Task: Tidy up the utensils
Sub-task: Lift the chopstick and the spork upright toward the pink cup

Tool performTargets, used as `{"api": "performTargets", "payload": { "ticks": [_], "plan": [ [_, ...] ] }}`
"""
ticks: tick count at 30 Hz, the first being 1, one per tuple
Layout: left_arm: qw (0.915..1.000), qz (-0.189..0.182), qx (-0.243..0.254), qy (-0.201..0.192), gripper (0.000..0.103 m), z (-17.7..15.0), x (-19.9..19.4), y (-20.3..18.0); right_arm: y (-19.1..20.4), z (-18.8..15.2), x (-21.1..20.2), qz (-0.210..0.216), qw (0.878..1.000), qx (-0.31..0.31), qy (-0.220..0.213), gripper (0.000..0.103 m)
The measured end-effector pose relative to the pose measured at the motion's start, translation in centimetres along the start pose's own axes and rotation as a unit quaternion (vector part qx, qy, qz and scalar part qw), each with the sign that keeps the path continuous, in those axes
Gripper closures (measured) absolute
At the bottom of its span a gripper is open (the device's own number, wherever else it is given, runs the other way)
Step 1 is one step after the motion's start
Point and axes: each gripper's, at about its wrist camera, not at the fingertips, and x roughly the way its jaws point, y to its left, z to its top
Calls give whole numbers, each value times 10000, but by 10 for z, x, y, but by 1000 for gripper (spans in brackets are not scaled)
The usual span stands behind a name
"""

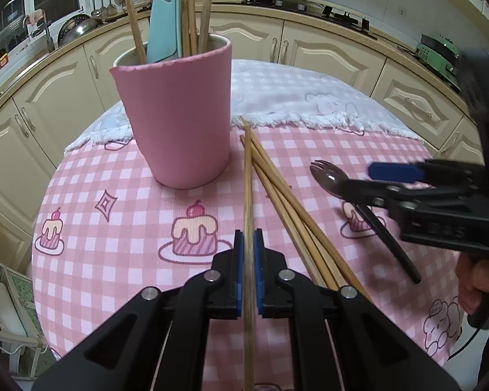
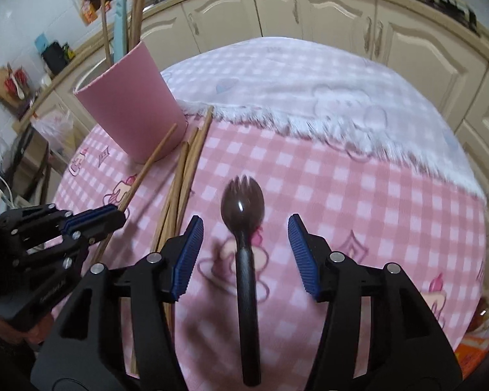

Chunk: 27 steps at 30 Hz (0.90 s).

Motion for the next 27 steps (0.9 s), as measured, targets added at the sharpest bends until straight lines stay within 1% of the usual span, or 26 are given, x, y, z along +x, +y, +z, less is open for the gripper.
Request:
{"api": "performTargets", "payload": {
  "ticks": [1, 2, 3, 4, 5, 7, 9, 11, 15, 20, 23, 27],
  "plan": [
    [10000, -6, -5, -4, 97, 0, -1, 0, 2, 2, 4, -44, 10000, -47, 44, 52],
    [10000, -11, -7, -10, 97, 0, -1, -1, 6, 7, 13, -120, 9996, -164, 179, 66],
    [10000, -15, -17, -20, 97, 0, -1, -1, 10, 9, 22, -188, 9989, -290, 307, 67],
    [10000, -24, -25, -29, 97, 0, -1, -2, 17, 11, 25, -367, 9977, -504, 260, 70],
    [10000, -26, -32, -35, 97, 0, -1, -2, 26, 11, 29, -586, 9949, -785, 253, 70],
    [10000, -23, -64, -57, 97, 0, -3, 0, 33, 11, 31, -705, 9926, -948, 262, 71],
    [9999, -35, -93, -100, 97, 0, -6, 2, 27, 9, 28, -462, 9957, -778, 209, 71],
    [9998, -68, -107, -168, 97, 0, -9, 4, 17, 5, 19, -104, 9985, -531, 40, 71],
    [9991, -174, -71, -381, 97, 1, -19, 3, 2, -4, -4, 143, 9989, -204, -401, 71],
    [9963, -320, -59, -798, 97, 3, -38, 1, -16, -7, -36, 474, 9940, 211, -959, 71],
    [9928, -425, -102, -1113, 97, 5, -52, 3, -22, -5, -51, 609, 9896, 295, -1272, 71],
    [9864, -439, -276, -1557, 97, 13, -70, 9, -27, -3, -65, 780, 9836, 399, -1579, 71]
  ]
}}
